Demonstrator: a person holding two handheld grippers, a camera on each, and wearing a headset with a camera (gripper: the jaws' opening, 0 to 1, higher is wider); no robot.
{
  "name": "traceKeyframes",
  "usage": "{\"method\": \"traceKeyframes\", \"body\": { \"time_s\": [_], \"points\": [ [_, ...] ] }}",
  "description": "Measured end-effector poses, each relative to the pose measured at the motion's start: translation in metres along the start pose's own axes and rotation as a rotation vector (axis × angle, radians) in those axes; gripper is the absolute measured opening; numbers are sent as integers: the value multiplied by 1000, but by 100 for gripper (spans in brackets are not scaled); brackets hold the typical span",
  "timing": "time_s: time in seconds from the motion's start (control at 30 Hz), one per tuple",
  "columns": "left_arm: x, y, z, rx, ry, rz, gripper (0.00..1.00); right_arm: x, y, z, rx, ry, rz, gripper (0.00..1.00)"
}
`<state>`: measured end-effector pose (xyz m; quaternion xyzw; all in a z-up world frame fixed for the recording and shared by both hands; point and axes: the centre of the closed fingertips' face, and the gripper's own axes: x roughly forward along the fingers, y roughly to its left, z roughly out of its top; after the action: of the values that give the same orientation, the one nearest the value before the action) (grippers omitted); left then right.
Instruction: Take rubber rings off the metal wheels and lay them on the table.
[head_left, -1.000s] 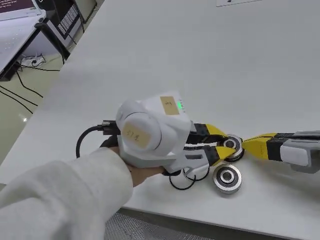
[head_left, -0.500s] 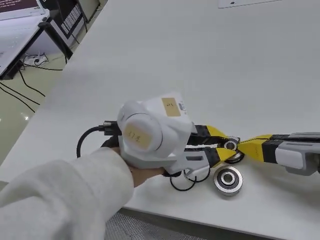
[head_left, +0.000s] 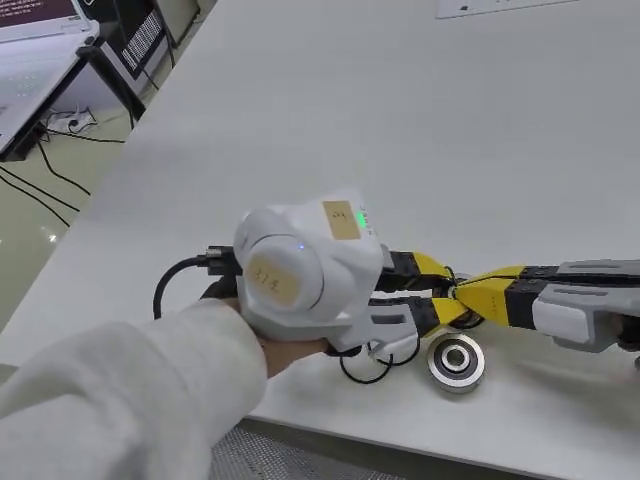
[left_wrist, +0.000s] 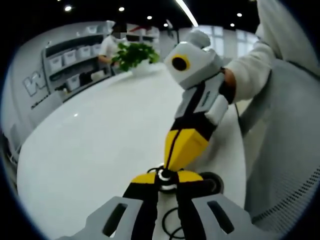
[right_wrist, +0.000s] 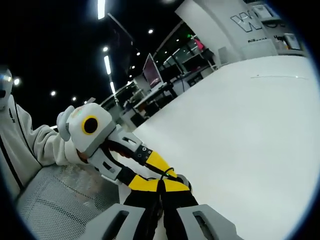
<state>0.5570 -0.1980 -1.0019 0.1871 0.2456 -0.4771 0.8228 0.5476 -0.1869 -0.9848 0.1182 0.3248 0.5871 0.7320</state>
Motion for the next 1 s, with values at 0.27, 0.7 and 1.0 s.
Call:
{"method": "traceKeyframes", "body": {
  "time_s": [0.27,0.7,1.0],
  "points": [
    [-3,-1,5,21,16,2,13,-6,-9,0,27,-15,-36,0],
    [-26,1,34,-109,-76,-17,31,-18,-11,4,28,-40,-60,0],
    [-40,-4,53,-49,-72,-27,46,-31,-5,12,29,-70,-58,0]
  ]
}}
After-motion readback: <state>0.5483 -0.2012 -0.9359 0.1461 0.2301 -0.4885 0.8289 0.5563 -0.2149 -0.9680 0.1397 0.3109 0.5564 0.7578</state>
